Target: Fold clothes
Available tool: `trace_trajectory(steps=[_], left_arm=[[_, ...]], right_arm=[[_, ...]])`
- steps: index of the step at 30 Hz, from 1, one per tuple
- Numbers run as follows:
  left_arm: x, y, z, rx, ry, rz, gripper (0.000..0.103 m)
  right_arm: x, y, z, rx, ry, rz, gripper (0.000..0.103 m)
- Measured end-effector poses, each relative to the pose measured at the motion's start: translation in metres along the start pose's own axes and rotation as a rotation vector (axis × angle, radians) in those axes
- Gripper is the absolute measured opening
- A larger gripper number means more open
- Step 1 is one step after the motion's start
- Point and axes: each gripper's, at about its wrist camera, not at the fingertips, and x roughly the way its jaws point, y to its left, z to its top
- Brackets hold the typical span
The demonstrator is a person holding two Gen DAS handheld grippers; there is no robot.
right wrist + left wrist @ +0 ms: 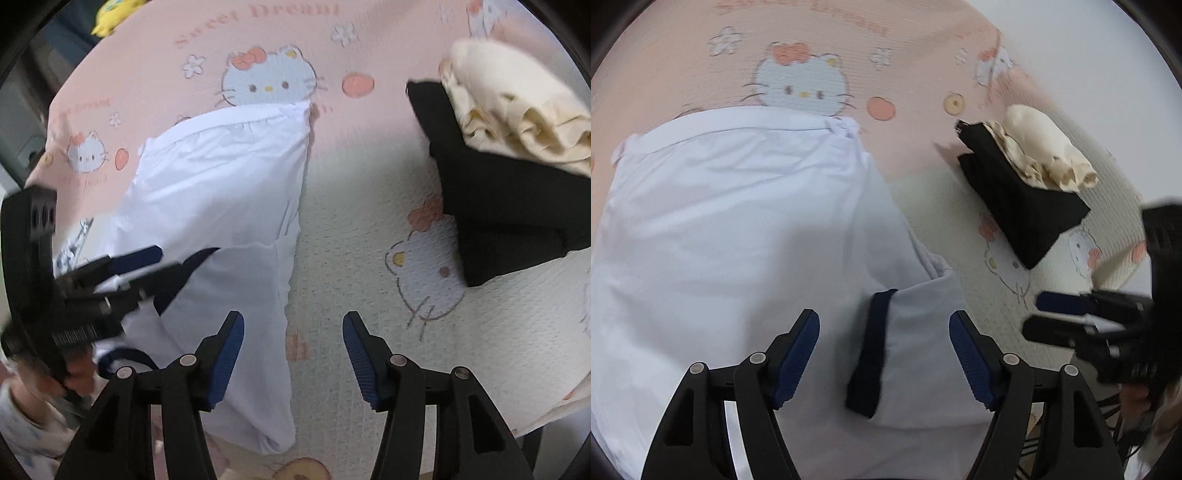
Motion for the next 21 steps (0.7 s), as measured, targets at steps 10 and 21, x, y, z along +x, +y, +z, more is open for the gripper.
trace_trajectory(steps=[10, 21], left_arm=[[0.025, 0.004, 0.006, 0.02, 0.064, -0.027, 0.044], [0.037, 0.019, 0.015, -0.09, 0.128, -0.116, 0.034]], right_arm=[[0.052, -0.019, 0.05, 0.172, 0.26, 0.01, 0.055], [0.089, -0.038, 0.086, 0.401, 0.372, 0.026, 0.039]])
